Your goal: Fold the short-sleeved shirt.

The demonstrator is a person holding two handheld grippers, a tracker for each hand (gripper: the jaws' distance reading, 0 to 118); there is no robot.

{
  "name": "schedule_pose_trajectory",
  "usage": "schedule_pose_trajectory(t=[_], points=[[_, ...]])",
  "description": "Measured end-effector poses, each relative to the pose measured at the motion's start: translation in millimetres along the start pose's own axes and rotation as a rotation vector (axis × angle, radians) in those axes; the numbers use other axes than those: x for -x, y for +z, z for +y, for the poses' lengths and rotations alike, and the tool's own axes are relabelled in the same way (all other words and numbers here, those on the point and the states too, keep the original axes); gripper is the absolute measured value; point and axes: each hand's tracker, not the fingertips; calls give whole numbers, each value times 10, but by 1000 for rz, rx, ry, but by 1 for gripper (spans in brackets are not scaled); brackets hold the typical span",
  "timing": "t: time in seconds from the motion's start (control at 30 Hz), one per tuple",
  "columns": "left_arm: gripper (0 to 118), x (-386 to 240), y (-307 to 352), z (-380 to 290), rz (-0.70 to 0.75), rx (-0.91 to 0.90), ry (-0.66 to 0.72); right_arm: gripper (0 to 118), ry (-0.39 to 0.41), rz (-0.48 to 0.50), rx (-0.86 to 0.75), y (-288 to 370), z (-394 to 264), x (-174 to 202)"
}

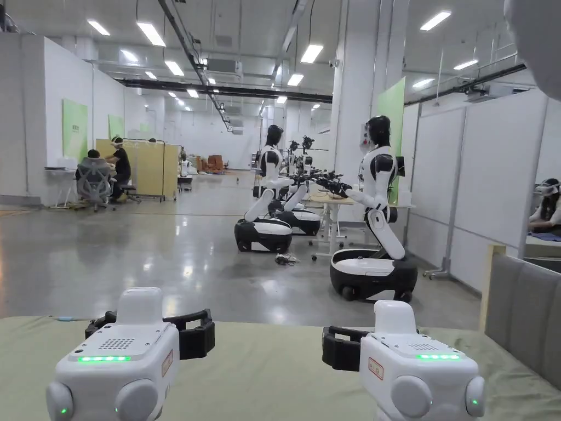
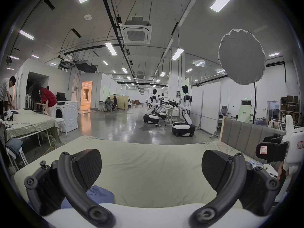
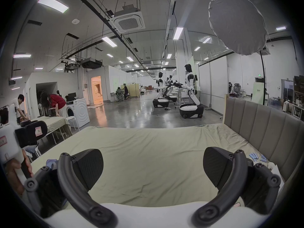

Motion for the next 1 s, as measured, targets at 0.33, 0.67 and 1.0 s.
schedule_pose_trajectory(t=[0.33, 0.67, 1.0], points=[[118, -30, -25, -33, -11, 23, -5, 118, -11, -12, -8, -6, -2, -12], [3, -109, -4, -38, 19, 6, -66, 0, 38, -80, -37, 73, 26, -22], [3, -35, 41, -97, 1, -27, 2, 0, 22, -49, -54, 271, -24, -11]])
